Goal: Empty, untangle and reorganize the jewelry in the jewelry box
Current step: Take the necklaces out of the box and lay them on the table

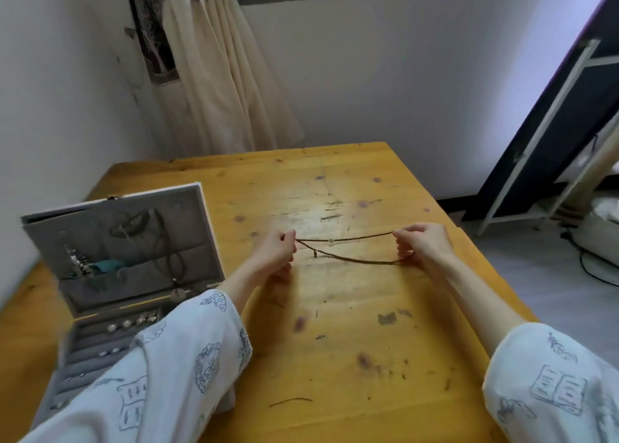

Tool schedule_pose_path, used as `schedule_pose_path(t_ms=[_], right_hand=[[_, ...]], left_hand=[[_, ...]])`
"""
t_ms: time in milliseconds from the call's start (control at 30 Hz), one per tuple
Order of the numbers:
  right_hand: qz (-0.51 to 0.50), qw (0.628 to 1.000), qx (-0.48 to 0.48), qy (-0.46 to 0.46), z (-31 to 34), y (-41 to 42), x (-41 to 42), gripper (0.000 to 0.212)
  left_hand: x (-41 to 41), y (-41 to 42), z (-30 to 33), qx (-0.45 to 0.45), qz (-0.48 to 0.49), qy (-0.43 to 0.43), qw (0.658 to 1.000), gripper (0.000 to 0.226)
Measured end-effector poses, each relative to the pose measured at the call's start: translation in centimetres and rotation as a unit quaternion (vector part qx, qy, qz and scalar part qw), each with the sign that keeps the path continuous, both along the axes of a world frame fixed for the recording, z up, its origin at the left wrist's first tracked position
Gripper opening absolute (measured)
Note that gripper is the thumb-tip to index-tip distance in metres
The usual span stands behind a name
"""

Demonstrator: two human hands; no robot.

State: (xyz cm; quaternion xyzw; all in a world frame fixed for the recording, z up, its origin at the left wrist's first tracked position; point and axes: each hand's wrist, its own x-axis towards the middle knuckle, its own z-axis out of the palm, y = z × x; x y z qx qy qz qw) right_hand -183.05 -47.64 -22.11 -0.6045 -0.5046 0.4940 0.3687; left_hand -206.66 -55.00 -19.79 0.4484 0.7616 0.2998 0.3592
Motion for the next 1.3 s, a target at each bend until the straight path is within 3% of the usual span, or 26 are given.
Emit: schedule_pose_path(t_ms=[100, 233, 433, 500, 633, 700, 767, 867, 1033, 1200, 1300], right_hand=[[0.024, 0.992, 0.078, -0.099, -0.4, 2.6, -1.0, 0.018], [0.033, 0.962, 0.155, -0.224, -1.8, 4.7, -2.4, 0.020], [0.068, 0.899, 0.205, -0.381, -3.7, 5.4, -3.1, 0.028], [0.062, 0.889, 0.223, -0.396, -3.4, 4.7, -3.1, 0.033], [0.148, 0.851, 0.292, -0.409, -3.2, 2.1, -3.1, 0.039], [0.205, 0.830, 0.277, -0.438, -3.7, 1.0, -2.9, 0.040], [0.207, 0.834, 0.267, -0.437, -3.9, 0.5, -2.5, 0.040], [0.201, 0.837, 0.267, -0.433, -3.9, -0.1, -2.0, 0.040], [0.201, 0.846, 0.254, -0.423, -3.6, -0.5, -1.7, 0.038], [0.172, 0.858, 0.252, -0.414, -2.8, -1.5, -3.2, 0.035], [0.175, 0.865, 0.254, -0.396, -1.8, -3.4, -5.0, 0.037]], left_hand=[[-0.7, 2.8, -1.1, 0.036, 0.028, 0.145, 0.988, 0.040], [-2.3, 4.7, -2.5, -0.005, 0.046, 0.267, 0.963, 0.039], [-2.1, 4.9, -3.4, -0.002, 0.051, 0.347, 0.936, 0.030], [-1.9, 4.4, -3.5, 0.057, 0.013, 0.367, 0.929, 0.032], [-1.8, 3.6, -3.8, 0.145, -0.201, 0.408, 0.879, 0.044], [-1.8, 3.4, -3.8, 0.156, -0.224, 0.432, 0.860, 0.034], [-1.8, 3.2, -3.6, 0.174, -0.194, 0.450, 0.854, 0.027], [-2.1, 3.2, -3.2, 0.160, -0.175, 0.456, 0.858, 0.022], [-2.9, 3.3, -2.9, 0.115, -0.151, 0.403, 0.895, 0.022], [-2.3, 1.8, -2.2, 0.150, -0.154, 0.394, 0.894, 0.040], [-1.6, -1.2, -1.4, 0.164, -0.187, 0.343, 0.906, 0.044]])
